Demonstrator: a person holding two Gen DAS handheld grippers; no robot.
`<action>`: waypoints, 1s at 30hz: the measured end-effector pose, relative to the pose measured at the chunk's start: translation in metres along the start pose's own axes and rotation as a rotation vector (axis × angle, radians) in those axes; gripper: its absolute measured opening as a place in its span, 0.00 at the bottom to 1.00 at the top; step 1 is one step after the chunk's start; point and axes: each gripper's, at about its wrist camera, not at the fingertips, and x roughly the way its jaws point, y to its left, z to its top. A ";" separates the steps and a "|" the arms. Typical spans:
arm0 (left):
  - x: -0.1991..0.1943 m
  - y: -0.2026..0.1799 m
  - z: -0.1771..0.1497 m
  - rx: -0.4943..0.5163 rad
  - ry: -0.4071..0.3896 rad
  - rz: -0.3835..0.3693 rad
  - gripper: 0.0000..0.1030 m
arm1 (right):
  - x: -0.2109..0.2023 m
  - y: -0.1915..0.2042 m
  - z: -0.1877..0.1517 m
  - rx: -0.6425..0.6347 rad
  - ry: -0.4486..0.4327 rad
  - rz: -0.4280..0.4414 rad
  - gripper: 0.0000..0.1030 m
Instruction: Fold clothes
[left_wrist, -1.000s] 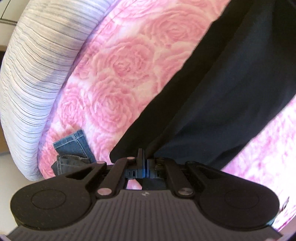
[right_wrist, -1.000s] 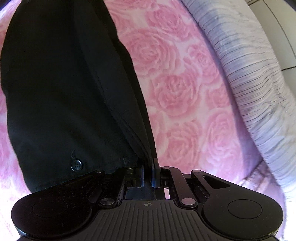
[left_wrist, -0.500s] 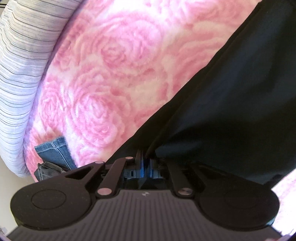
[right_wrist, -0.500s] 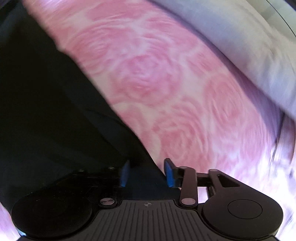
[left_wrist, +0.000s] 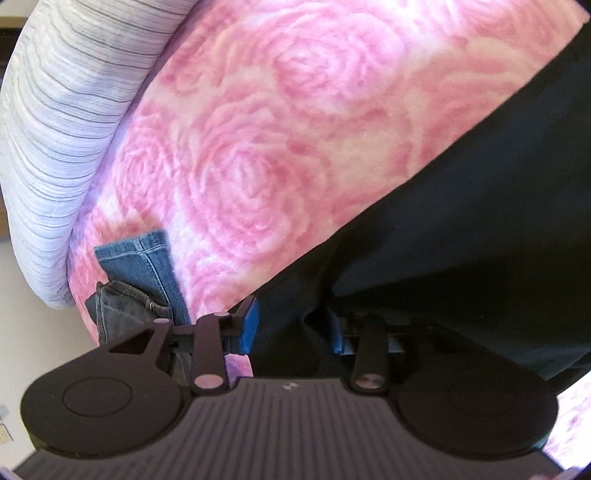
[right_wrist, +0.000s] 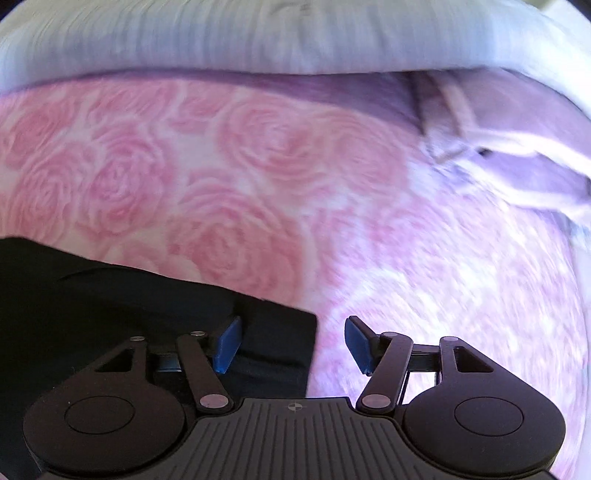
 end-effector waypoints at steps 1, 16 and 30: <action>-0.001 0.000 0.000 0.002 0.000 0.003 0.36 | -0.005 -0.002 -0.005 0.030 -0.005 -0.013 0.59; -0.056 -0.003 -0.019 -0.002 -0.041 0.051 0.36 | -0.031 -0.016 -0.065 0.232 -0.006 0.053 0.67; -0.114 -0.007 -0.120 -0.091 -0.169 0.055 0.36 | -0.105 0.101 -0.091 -0.022 -0.135 0.286 0.67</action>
